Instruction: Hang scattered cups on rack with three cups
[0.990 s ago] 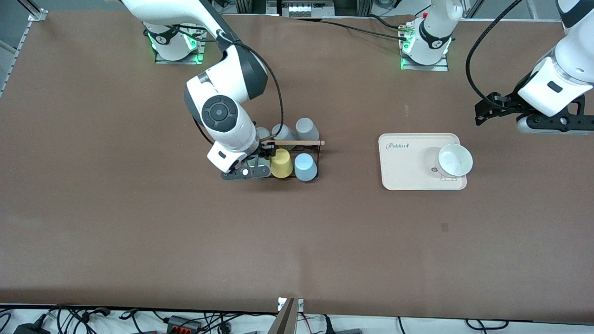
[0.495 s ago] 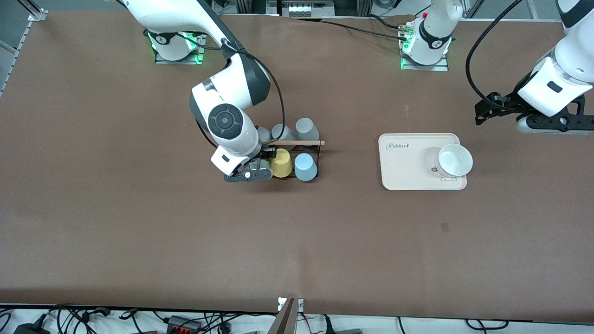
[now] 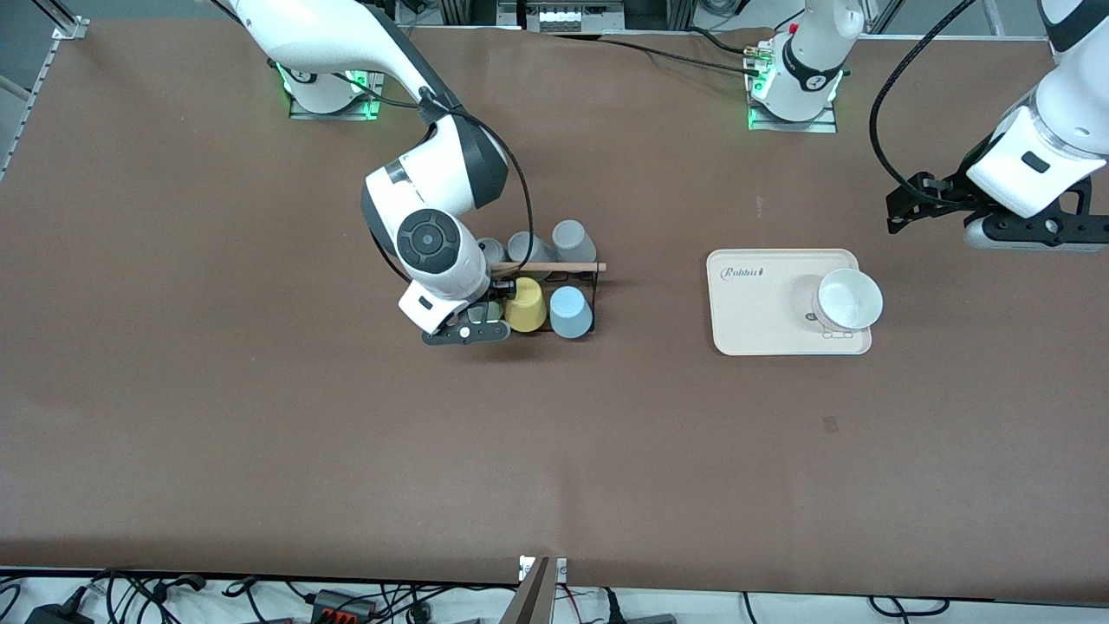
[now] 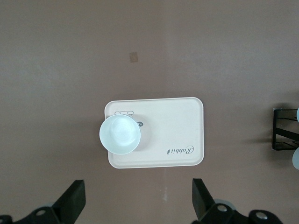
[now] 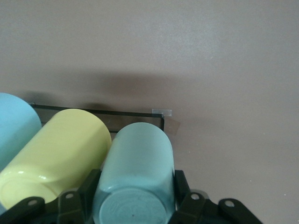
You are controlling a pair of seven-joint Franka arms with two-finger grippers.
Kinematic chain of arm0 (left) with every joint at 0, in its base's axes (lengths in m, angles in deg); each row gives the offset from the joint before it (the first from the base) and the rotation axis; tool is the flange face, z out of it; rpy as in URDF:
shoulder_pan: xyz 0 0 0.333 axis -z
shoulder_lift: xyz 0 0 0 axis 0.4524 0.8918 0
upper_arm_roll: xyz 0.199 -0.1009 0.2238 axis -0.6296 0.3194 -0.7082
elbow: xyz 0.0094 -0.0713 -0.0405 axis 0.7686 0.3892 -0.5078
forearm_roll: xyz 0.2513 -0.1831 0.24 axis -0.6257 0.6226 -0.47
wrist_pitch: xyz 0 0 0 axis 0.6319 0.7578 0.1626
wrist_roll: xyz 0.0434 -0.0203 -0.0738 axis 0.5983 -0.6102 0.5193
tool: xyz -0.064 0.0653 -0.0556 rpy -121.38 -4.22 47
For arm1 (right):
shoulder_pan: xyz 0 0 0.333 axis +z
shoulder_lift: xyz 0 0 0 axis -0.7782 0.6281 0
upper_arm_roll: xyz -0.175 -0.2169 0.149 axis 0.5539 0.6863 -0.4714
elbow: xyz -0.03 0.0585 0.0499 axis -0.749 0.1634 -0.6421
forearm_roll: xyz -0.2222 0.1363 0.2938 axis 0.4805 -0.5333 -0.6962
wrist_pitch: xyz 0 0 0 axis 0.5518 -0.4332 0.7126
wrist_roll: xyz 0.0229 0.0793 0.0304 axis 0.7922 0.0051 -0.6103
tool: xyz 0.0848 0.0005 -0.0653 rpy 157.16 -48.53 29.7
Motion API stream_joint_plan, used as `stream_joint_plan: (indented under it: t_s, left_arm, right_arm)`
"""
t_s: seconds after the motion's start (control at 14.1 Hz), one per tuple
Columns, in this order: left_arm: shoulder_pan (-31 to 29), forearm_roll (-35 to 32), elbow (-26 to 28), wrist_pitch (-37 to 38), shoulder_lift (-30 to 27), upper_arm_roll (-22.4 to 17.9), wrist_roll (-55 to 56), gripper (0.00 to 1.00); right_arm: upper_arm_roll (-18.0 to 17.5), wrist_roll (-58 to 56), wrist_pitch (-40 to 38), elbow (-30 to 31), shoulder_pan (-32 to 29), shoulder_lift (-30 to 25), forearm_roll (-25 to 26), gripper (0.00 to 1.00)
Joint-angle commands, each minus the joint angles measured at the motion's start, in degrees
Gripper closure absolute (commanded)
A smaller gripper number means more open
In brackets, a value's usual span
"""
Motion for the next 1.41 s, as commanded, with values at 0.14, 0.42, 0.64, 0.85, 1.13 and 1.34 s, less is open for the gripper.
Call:
stream_joint_plan:
  t_s: [0.14, 0.42, 0.64, 0.85, 1.13, 1.34]
  left_arm:
    - [-0.17, -0.07, -1.27, 1.39, 0.10, 0.24, 0.51, 0.00]
    - [-0.17, -0.07, -1.27, 1.39, 0.10, 0.24, 0.51, 0.00]
    - [-0.17, -0.07, -1.27, 1.39, 0.10, 0.24, 0.42, 0.00]
    - [-0.17, -0.07, -1.27, 1.39, 0.10, 0.33, 0.42, 0.00]
    - [-0.17, -0.07, -1.27, 1.39, 0.10, 0.33, 0.42, 0.00]
    - [-0.17, -0.07, -1.27, 1.39, 0.10, 0.24, -0.28, 0.00]
  right_arm:
    - [0.06, 2.29, -0.77, -2.27, -0.22, -0.48, 0.19, 0.00]
    - [0.68, 1.95, -2.08, -2.27, -1.53, -3.64, 0.45, 0.00]
    - [1.02, 1.59, -4.02, -2.27, -3.99, -6.98, 0.89, 0.00]
    - [1.99, 1.16, -4.20, -2.27, -6.89, -10.50, 0.80, 0.00]
    - [2.26, -1.73, -7.01, -2.36, -13.55, -14.80, 0.80, 0.00]
    - [2.26, -9.37, -11.38, -2.27, -19.18, -18.67, 0.71, 0.00]
